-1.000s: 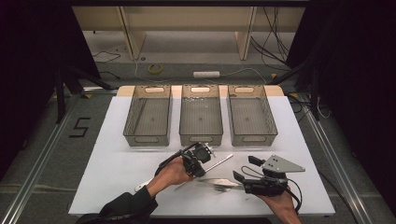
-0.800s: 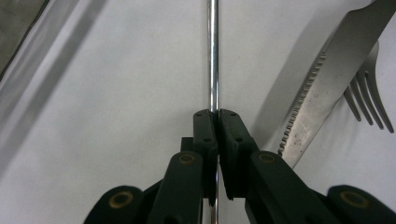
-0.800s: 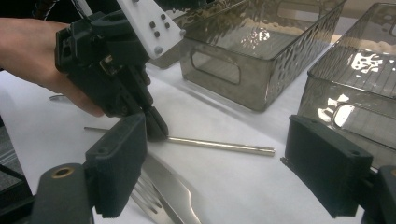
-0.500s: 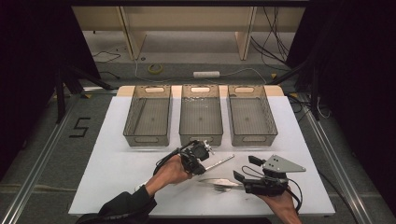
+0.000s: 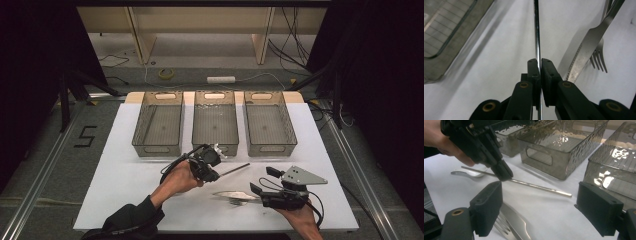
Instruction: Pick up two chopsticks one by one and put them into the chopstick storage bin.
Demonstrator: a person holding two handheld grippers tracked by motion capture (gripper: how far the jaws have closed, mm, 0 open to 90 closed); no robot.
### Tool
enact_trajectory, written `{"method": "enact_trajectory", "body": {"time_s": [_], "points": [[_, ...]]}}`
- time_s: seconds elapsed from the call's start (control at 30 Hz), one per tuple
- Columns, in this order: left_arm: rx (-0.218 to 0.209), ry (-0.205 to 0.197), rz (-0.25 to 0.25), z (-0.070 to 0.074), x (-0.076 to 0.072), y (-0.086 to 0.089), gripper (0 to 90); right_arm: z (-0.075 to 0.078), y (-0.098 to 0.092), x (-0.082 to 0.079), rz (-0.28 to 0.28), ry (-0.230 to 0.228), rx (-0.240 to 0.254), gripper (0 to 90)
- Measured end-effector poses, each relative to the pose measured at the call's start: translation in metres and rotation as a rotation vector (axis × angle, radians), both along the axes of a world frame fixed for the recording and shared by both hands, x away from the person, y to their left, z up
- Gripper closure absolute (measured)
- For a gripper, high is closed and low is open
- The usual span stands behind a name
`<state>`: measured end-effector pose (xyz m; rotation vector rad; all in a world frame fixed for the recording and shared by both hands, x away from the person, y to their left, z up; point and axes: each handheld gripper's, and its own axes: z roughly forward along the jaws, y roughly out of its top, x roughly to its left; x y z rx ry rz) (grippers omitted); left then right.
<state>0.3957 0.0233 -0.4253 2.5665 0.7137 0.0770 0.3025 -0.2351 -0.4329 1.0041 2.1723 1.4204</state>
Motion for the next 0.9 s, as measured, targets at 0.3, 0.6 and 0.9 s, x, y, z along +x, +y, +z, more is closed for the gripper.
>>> {"method": "enact_trajectory", "body": {"time_s": [0.3,0.6,0.9], "points": [[-0.068,-0.029,0.010,0.028,0.001,0.015,85.8,0.000,0.000,0.000,-0.001,-0.001,0.000,21.9],[-0.165,-0.058,0.074,0.052,0.013,0.043,85.8,0.000,0.000,0.000,-0.001,0.002,-0.003,21.9],[-0.253,-0.113,0.193,0.073,0.029,0.087,85.8,0.000,0.000,0.000,-0.004,0.002,-0.002,21.9]]}}
